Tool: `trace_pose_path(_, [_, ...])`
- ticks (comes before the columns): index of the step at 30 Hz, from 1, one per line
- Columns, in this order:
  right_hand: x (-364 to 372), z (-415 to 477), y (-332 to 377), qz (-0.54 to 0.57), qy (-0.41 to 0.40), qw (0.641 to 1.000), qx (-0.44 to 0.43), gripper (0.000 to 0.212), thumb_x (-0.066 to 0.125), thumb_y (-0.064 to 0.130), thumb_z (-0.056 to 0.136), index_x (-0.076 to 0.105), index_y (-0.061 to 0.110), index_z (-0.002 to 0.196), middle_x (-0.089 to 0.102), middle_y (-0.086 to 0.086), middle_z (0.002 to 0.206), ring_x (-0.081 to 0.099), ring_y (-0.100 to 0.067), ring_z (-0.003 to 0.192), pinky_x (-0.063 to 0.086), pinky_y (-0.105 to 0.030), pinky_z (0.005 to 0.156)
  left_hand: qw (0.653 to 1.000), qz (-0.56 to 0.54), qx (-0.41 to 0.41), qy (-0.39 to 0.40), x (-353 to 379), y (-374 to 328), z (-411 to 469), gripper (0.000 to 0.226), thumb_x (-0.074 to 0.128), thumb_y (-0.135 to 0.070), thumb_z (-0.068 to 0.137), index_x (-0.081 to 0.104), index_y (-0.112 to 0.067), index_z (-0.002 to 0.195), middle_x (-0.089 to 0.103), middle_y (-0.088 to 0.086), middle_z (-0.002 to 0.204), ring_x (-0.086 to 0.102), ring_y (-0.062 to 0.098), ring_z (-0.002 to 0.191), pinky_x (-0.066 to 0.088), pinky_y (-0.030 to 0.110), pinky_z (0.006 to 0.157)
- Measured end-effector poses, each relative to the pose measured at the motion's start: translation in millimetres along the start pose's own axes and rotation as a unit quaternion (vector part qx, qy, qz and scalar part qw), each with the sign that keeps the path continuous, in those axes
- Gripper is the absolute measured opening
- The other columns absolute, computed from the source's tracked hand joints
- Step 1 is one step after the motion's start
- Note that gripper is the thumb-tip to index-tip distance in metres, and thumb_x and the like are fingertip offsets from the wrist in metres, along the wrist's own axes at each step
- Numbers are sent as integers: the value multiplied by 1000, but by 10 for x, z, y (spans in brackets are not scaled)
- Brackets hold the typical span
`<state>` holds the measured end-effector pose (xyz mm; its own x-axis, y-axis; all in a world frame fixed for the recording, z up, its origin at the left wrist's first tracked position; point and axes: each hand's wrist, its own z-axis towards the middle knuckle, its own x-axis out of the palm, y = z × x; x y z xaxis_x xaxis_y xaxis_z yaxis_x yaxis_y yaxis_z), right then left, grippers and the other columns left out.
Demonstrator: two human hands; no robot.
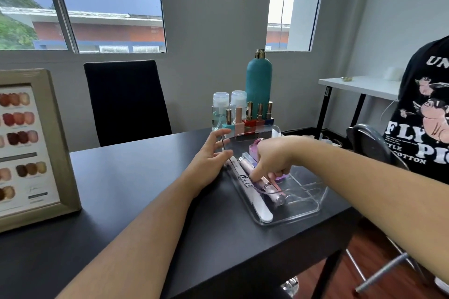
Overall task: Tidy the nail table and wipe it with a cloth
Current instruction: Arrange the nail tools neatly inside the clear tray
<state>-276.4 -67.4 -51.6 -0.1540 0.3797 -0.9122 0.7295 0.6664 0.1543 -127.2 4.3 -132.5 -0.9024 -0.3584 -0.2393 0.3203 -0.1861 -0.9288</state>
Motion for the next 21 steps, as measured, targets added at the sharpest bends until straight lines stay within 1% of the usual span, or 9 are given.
trace_pose_path(3, [-90,-94,-78,-13,-8,1000,-2,27,64,30,78,60,7,63,61,-1,55,46,-14,42,39,-17,41,1000,-2,-3,2,-1,5,6,40,50,-17,94,40,-43,123,49,-1,135,57,5,105,44,25,86])
trace_pose_path(6, [-135,-182,-174,-47,12,999,11,26,64,26,77,62,7,60,60,2,48,45,-13,41,39,-17,42,1000,1,-6,3,-5,10,4,41,51,-19,94,41,-46,122,49,-2,134,56,4,106,45,28,89])
trace_pose_path(8, [-110,-215,-207,-79,28,996,22,25,64,25,77,61,7,60,59,2,50,44,-14,42,37,-17,43,1000,-2,-7,4,-3,12,-1,41,51,-19,93,42,-50,118,50,-3,133,56,2,106,46,30,92])
trace_pose_path(10, [-88,-237,-218,-110,30,993,27,27,67,27,77,60,8,60,59,1,52,44,-14,42,37,-16,42,1000,-6,-6,5,-1,10,-6,41,51,-18,93,43,-51,116,50,-2,133,57,3,106,46,28,91])
trace_pose_path(12, [-100,-268,-210,-145,-4,989,23,32,72,32,76,58,10,57,58,3,52,47,-11,41,38,-16,41,1000,-9,-6,5,-7,12,-6,41,51,-18,93,43,-48,119,49,-1,133,56,4,107,45,28,90])
trace_pose_path(14, [-127,-276,-161,-172,-77,982,-13,34,72,37,77,60,12,58,59,6,51,51,-7,42,38,-16,41,1000,-9,-8,6,-12,10,-4,41,51,-18,93,43,-46,121,49,-1,134,55,5,110,45,28,92])
trace_pose_path(16, [-124,-234,-69,-110,-117,985,-68,30,71,38,79,66,11,66,62,7,53,53,-4,44,41,-15,44,1000,-17,-7,1,-11,1,-7,41,52,-16,93,44,-44,122,50,1,133,55,7,111,46,28,91])
trace_pose_path(18, [-68,-182,44,-45,-95,990,-94,27,70,38,79,67,15,66,65,6,56,57,-4,46,48,-18,52,1000,-26,-8,-1,-5,-11,-16,40,52,-14,93,44,-42,122,50,2,133,54,9,113,46,27,89])
trace_pose_path(21, [54,-95,148,-46,-57,995,-74,29,69,37,78,63,15,60,67,1,59,59,-11,51,52,-25,63,999,-35,-11,3,-1,-31,-30,40,51,-13,94,45,-44,117,49,4,135,50,16,121,45,31,96])
